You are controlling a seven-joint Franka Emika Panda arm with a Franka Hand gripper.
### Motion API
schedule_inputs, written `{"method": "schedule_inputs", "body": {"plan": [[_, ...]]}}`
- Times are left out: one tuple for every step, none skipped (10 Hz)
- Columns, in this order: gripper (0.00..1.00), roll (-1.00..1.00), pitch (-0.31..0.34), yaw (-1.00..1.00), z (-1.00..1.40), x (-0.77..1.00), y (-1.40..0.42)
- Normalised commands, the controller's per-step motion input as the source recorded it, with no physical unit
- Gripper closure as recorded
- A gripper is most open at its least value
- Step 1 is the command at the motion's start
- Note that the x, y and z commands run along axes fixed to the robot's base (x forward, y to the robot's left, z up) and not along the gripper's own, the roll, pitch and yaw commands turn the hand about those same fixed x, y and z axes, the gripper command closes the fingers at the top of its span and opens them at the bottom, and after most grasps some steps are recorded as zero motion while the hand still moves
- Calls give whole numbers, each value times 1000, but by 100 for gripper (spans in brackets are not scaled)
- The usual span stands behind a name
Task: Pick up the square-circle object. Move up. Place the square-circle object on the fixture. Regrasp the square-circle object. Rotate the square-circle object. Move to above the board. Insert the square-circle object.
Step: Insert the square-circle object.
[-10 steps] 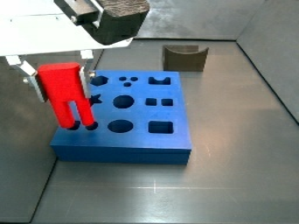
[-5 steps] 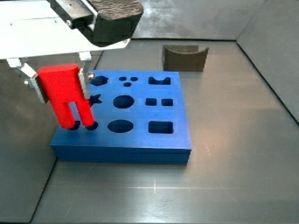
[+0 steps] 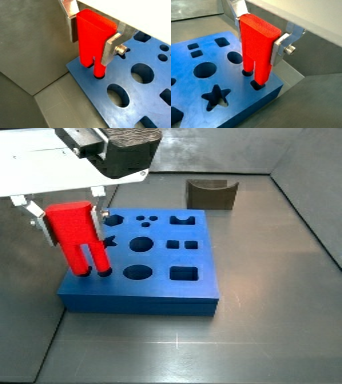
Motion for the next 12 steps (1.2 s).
{"method": "schedule_inputs", "body": {"plan": [[100, 93, -140, 0, -903, 0, 154], [100, 79, -130, 0, -946, 0, 126], [100, 70, -134, 0, -951, 0, 60], [100, 20, -29, -143, -209, -54, 0], [100, 41, -47, -269, -300, -123, -83], [100, 20, -39, -343, -303, -14, -106], [100, 9, -61, -389, -320, -69, -134], [100, 0, 0, -20, -26, 0, -26], [100, 0, -43, 106, -211, 149, -106], [100, 0, -83, 311, -306, 223, -191], [100, -1, -76, 431, -240, 260, -223], [100, -33, -64, 386, -143, 240, -220]]}}
